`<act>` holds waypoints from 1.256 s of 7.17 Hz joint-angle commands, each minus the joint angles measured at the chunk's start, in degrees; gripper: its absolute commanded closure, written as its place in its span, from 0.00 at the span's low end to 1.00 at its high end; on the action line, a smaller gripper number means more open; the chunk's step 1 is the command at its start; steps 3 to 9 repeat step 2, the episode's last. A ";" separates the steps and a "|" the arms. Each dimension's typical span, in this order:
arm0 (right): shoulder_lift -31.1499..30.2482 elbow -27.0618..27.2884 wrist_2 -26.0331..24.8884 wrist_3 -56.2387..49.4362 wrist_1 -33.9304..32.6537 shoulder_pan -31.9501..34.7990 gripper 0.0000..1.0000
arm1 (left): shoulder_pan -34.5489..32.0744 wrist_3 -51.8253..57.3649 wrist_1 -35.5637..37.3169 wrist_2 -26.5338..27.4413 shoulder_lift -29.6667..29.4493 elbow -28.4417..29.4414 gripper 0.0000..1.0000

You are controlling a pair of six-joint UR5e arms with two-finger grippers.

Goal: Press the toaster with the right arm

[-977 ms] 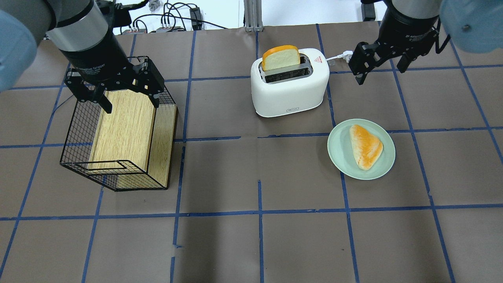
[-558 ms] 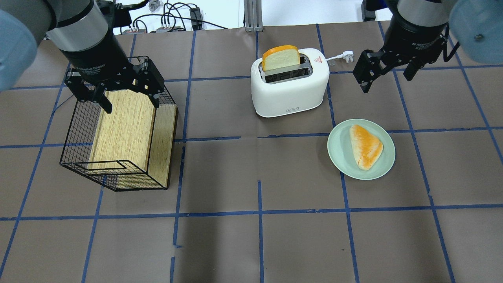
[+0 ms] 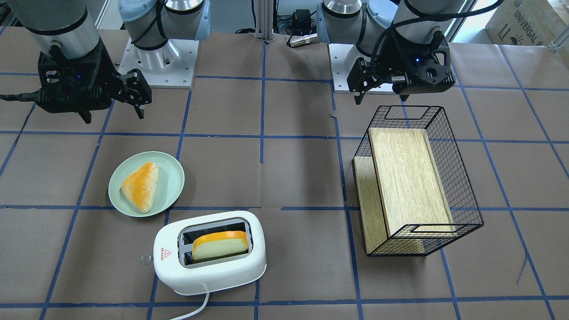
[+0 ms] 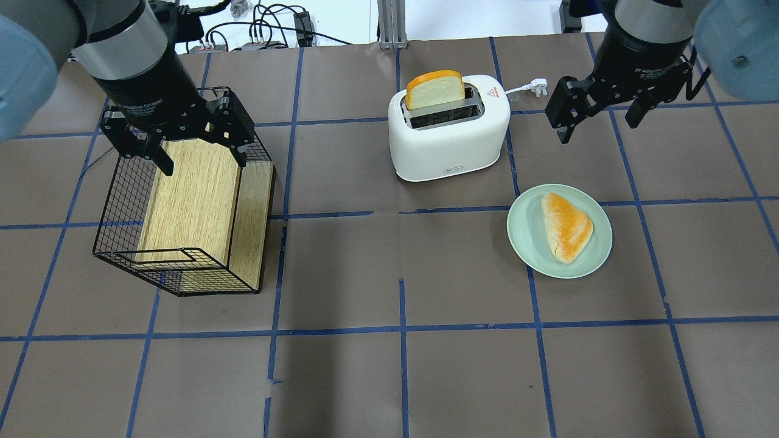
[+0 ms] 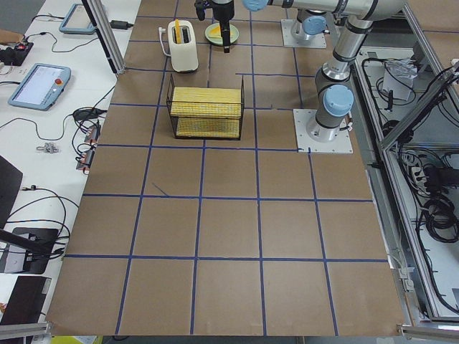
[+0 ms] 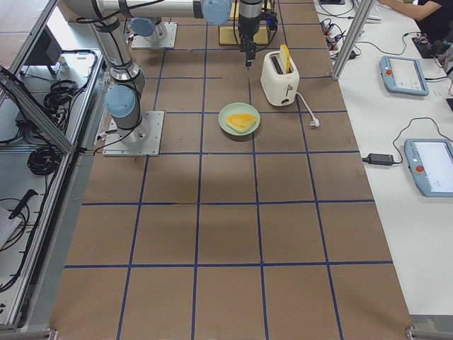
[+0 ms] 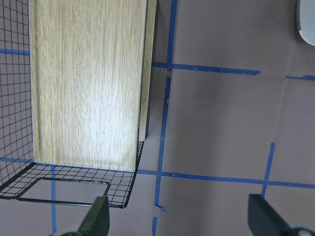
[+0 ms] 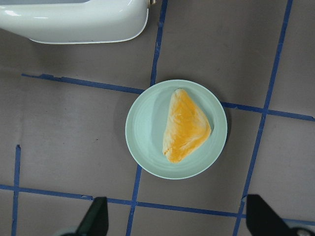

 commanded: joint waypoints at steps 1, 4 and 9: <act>0.02 0.01 0.13 1.60 -0.09 -0.21 0.00 | 0.00 0.00 0.09 0.00 0.00 0.00 0.00; 0.11 0.01 0.13 1.60 -0.09 -0.21 0.00 | 0.00 0.00 0.00 0.00 0.00 0.00 0.00; 0.11 0.01 0.13 1.60 -0.09 -0.21 0.00 | 0.00 0.00 0.00 0.00 0.00 0.00 0.00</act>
